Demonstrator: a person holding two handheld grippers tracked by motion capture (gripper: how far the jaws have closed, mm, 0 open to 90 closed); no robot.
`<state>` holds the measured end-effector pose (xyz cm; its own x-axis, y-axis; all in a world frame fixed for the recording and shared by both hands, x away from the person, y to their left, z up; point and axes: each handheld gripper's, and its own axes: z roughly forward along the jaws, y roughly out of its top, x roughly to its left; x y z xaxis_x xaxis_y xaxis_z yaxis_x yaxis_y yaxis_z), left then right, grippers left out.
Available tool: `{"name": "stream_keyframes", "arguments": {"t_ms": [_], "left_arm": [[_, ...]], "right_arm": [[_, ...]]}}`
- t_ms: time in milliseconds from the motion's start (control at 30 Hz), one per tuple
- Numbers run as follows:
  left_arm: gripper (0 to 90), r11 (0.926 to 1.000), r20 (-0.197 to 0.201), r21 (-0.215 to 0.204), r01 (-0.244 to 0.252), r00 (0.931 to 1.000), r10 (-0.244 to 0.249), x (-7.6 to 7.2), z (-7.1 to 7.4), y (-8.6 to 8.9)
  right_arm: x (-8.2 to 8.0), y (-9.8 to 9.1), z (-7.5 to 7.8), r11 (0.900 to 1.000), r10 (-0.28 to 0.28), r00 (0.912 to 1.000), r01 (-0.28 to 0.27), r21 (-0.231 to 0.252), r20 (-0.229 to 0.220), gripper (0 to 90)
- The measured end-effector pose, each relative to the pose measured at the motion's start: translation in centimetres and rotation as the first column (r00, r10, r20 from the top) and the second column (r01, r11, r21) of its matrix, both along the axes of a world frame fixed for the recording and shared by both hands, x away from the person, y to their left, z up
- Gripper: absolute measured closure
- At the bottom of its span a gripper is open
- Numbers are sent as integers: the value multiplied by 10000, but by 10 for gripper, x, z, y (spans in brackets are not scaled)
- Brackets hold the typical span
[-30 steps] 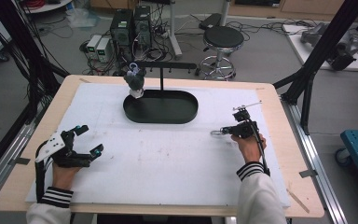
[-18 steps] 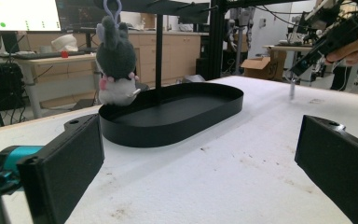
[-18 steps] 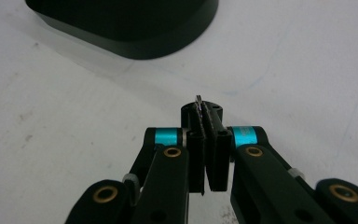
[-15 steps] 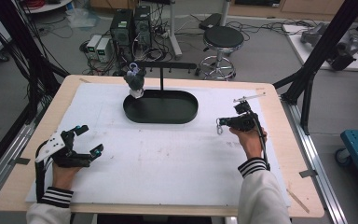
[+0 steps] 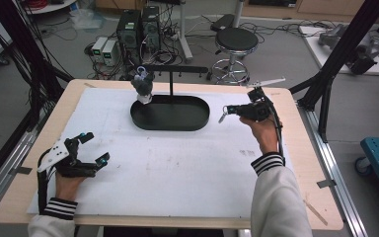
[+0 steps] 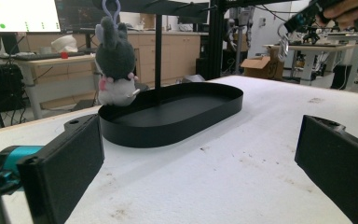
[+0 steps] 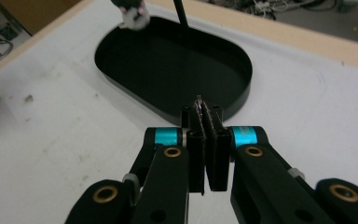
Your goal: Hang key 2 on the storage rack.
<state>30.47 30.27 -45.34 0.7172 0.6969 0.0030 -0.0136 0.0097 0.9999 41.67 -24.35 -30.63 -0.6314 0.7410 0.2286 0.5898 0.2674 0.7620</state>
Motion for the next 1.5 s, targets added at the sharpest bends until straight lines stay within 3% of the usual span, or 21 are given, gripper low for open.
{"name": "stream_keyframes", "arguments": {"t_ms": [167, 467, 767, 933, 1200, 1333, 1367, 1500], "left_arm": [[17, 10000, 14, 0, 1, 10000, -1, 0, 0, 0], [17, 10000, -14, -46, -8, 10000, 8, 0, 0, 0], [17, 10000, -14, -57, -10, 10000, 10, 0, 0, 1], [17, 10000, -19, -57, -18, 10000, 18, 0, 0, 1], [17, 10000, 9, -29, -29, 10000, 30, 0, 0, 0], [17, 10000, 22, -10, -18, 10000, 18, 0, 0, 0], [17, 10000, 13, -25, -33, 10000, 33, 0, 0, 0], [17, 10000, 10, -18, -40, 10000, 40, 0, 0, 0]], "right_arm": [[8, 6, 22, 9982, 463, 9978, -479, 351, 468, 889], [26, 16, 51, 9927, 1104, 9885, -1147, 374, 1029, 889], [48, 23, 72, 9881, 1525, 9802, -1537, -8, 1259, 888], [61, 30, 83, 9807, 1940, 9719, -1888, -505, 1331, 888], [78, 41, 95, 9582, 2799, 9498, -2674, -1016, 1397, 888], [84, 45, 89, 9409, 3306, 9330, -3140, -1273, 1421, 888], [86, 46, 87, 9342, 3504, 9254, -3343, -1247, 1445, 888], [90, 51, 82, 9188, 3843, 9124, -3632, -1548, 1407, 888]]}}
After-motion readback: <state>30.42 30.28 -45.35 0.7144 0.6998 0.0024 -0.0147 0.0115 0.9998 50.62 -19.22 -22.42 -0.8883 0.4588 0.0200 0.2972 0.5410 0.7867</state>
